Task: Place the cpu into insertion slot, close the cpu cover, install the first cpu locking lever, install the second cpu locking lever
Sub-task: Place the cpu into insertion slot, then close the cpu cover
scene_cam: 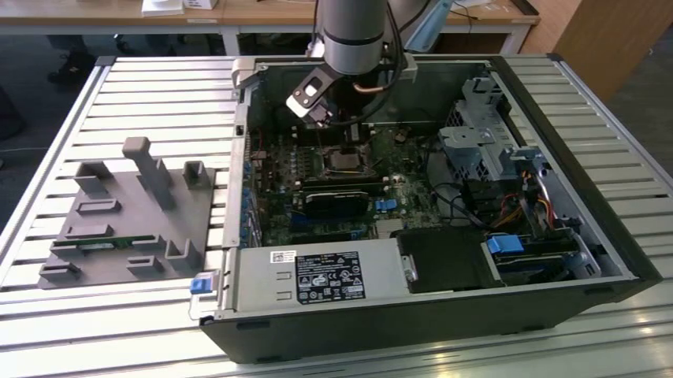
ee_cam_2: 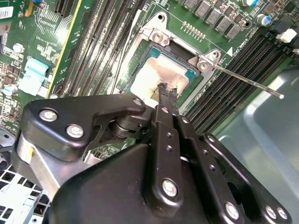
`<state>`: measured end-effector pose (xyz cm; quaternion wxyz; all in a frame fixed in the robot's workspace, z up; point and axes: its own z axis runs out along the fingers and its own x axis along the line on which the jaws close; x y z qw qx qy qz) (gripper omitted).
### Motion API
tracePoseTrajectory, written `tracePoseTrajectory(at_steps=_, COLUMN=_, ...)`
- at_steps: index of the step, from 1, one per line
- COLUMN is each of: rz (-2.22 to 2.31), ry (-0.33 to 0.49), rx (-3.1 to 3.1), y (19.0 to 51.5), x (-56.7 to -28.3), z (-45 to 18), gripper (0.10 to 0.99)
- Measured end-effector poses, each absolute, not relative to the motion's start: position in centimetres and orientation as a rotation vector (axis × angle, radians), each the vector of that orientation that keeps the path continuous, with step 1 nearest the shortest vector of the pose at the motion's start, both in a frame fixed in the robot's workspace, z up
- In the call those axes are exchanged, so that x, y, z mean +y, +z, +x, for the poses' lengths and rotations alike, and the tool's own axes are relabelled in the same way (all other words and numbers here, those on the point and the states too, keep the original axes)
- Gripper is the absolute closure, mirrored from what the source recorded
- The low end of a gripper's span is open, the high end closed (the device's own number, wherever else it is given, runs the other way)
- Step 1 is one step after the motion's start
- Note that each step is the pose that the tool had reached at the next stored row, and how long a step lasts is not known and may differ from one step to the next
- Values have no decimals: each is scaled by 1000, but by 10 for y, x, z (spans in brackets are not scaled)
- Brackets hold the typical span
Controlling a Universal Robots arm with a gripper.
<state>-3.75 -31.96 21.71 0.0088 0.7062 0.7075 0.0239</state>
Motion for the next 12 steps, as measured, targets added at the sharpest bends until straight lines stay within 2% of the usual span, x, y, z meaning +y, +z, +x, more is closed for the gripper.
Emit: tracePoseTrajectory(at_steps=12, rz=2206, ry=75, rx=2211, y=221, x=-320, z=-37, gripper=969)
